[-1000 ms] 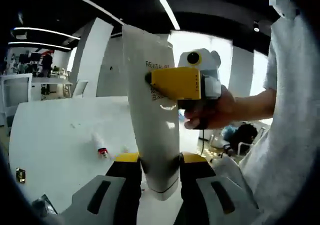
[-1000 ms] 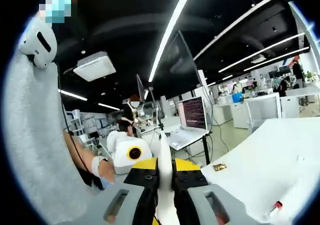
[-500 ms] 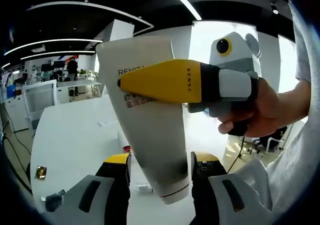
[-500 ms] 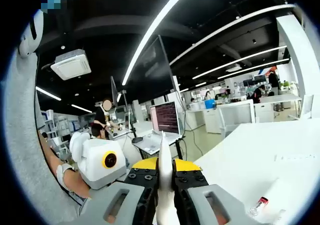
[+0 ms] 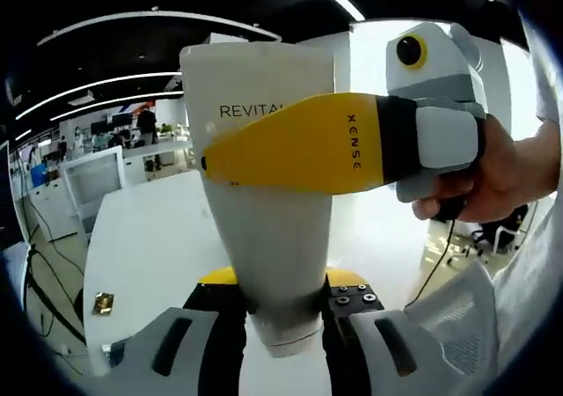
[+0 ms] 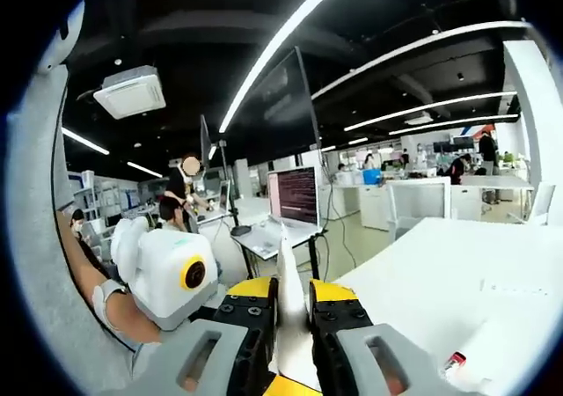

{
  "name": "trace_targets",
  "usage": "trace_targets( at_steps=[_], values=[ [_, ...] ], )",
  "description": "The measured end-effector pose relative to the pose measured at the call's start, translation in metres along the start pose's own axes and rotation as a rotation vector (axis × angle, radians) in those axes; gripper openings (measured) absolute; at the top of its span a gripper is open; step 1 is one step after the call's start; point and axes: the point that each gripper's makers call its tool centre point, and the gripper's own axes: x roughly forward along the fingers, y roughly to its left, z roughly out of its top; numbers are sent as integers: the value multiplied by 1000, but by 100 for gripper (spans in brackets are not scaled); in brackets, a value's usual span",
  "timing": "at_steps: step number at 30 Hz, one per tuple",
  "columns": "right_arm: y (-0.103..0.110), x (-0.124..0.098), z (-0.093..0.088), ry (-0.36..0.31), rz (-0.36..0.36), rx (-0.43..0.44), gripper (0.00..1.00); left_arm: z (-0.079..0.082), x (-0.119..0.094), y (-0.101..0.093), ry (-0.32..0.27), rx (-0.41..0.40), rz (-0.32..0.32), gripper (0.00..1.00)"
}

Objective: Arrange the skincare products in the storage area until every visible bottle or jar stands upright without overlapping.

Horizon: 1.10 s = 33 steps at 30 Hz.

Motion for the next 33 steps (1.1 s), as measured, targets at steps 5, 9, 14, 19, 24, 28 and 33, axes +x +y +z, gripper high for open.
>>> trace_targets(
  at_steps=[5,9,14,19,24,28,33],
  values=[
    [-1,0,-17,142,9,-64,11,-16,0,5,59,55,12,28],
    [1,-6,-27,260,67,-95,9,-27,-1,4,88,73,1,28],
    [1,-16,-39,412,126,-174,6,-40,-2,3,144,181,-6,28],
    [5,-26,-62,582,208,-188,6,-49,-2,-4,185,291,-30,28],
    [8,-28,-80,664,200,-42,7,-54,-2,-16,203,369,-59,28],
    [7,-29,-76,642,192,-76,4,-53,-4,-13,185,355,-48,29],
    [7,-29,-73,643,182,-144,3,-48,-2,-12,138,405,-63,31]
  ],
)
